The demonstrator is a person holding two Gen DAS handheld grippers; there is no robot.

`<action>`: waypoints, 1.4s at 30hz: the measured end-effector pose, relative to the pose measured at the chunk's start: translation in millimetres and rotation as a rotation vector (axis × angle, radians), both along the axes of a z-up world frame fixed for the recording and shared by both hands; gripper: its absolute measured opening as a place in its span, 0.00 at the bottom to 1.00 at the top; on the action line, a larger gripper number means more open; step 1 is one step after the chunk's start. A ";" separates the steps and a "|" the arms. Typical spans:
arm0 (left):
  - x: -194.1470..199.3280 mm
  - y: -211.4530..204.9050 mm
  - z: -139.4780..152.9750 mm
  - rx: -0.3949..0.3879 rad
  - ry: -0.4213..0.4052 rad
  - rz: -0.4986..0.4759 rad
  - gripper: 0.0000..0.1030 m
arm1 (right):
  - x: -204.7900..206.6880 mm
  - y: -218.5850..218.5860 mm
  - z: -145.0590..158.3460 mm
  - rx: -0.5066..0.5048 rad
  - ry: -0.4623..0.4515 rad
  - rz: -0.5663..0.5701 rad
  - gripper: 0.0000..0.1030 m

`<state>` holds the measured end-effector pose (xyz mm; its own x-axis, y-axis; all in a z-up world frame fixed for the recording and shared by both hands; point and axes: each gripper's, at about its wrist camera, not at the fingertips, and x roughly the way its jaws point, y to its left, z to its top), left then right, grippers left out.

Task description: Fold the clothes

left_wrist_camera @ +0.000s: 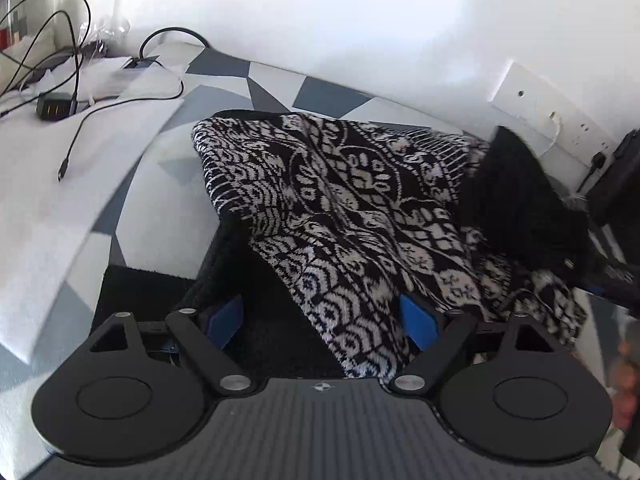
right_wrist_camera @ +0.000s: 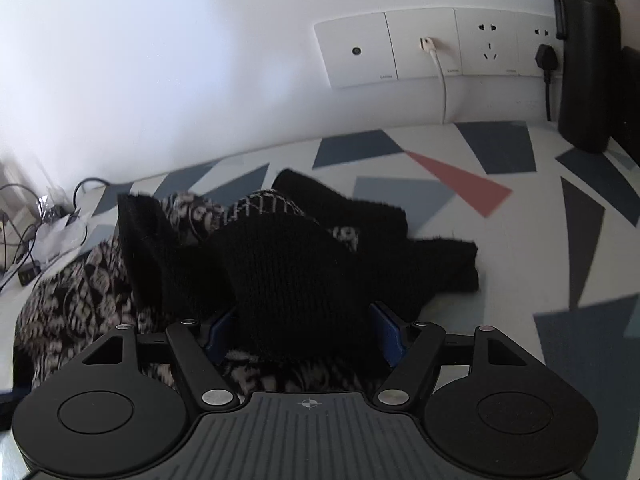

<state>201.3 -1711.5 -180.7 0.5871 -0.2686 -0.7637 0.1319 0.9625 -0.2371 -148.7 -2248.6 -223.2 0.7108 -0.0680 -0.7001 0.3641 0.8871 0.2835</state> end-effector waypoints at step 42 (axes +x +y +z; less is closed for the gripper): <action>62.8 -32.2 -15.4 -0.054 0.065 -0.090 0.80 | 0.5 -10.7 1.3 0.074 0.202 -0.054 0.64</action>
